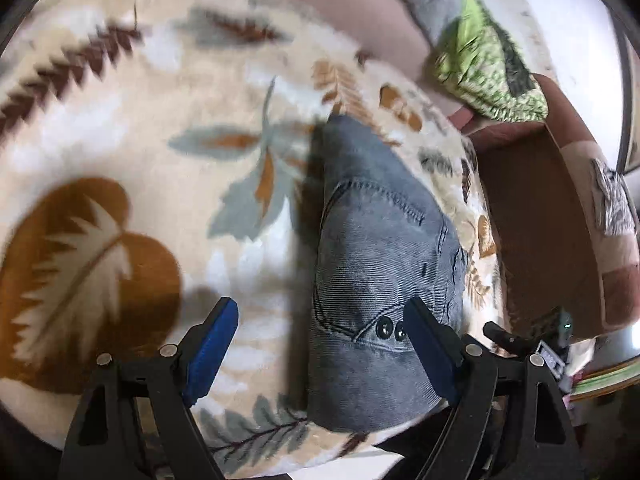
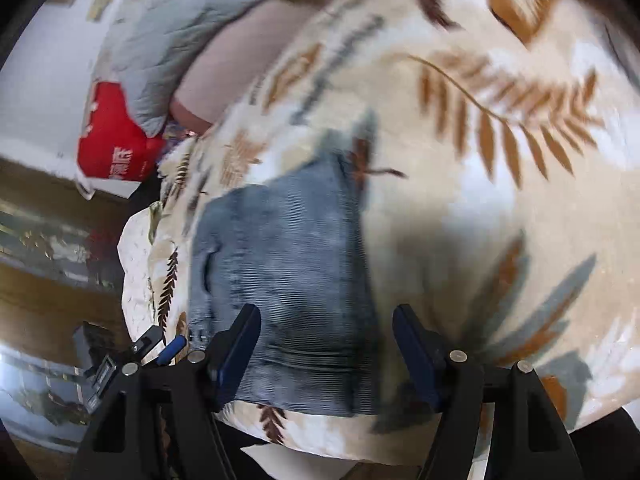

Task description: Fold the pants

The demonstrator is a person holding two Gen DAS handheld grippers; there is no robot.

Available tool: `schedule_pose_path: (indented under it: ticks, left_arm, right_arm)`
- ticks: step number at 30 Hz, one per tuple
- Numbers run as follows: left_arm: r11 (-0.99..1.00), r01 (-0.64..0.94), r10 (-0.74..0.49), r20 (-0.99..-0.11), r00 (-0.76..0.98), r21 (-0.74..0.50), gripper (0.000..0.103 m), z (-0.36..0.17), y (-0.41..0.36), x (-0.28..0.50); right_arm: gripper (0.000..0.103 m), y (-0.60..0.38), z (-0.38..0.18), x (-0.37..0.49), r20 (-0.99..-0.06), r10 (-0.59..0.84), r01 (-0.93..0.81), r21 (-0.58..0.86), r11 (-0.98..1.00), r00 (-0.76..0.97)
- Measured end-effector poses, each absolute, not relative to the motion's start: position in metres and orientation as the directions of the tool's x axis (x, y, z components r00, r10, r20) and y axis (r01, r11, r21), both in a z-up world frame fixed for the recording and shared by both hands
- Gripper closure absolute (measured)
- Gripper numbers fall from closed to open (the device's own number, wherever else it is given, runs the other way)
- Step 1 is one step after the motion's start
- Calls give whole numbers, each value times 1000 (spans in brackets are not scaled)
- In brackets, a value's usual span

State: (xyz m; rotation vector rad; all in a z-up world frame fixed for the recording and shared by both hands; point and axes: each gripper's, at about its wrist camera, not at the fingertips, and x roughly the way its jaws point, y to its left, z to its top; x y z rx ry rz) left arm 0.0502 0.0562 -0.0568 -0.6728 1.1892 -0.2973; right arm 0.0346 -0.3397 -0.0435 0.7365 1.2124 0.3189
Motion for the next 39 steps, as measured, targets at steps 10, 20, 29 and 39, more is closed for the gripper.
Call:
schedule_pose_path:
  ticks: [10,20,29,39]
  left_arm:
    - [596,-178,-737,-622,265,-783,18,-83,32,95]
    - [799,-72,-560,-782,273,-597,56,-75,6,100]
    - [921,52,-376,-849,372,-385,76,-50,-25,83]
    - [938,122,-342,-819,461,-323,82,-17,-24,67]
  right_arm:
    - [31,-322,-83,78,-698,680,135,713,688,225]
    - [49,-298,-75,88,-736,641,74,667,741,220]
    - [77,-266,-49,84,-836,483,2,500,866,262]
    - [82,-252,10,59,-818,447,-96,445,891,361]
